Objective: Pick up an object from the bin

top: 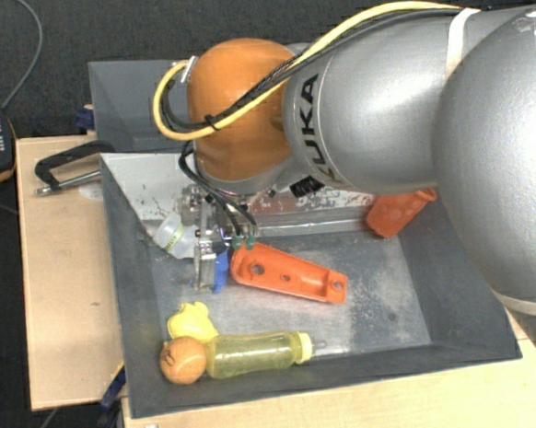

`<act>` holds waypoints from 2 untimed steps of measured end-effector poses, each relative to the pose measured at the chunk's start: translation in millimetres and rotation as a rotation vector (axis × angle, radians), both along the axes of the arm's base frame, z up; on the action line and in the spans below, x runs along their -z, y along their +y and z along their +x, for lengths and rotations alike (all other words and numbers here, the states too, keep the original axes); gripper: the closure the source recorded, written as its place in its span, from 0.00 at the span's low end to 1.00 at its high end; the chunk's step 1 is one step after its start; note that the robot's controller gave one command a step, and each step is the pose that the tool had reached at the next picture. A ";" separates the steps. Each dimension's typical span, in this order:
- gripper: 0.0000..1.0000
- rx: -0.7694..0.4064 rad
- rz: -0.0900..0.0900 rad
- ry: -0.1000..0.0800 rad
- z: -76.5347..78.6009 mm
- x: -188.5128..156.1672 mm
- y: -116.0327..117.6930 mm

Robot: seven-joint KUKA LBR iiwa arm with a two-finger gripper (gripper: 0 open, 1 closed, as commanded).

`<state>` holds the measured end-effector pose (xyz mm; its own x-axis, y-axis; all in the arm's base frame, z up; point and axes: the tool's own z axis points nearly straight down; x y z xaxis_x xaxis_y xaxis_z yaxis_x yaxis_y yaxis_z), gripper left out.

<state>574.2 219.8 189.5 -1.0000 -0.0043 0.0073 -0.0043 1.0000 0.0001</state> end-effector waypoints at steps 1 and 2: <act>0.00 0.003 0.002 -0.008 1.6 -5.4 -1.1; 0.00 -0.050 0.003 -0.008 -42.6 43.5 -21.3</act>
Offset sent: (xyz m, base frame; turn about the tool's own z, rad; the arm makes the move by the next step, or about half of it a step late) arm -0.0632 -0.0318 -0.0672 -0.0704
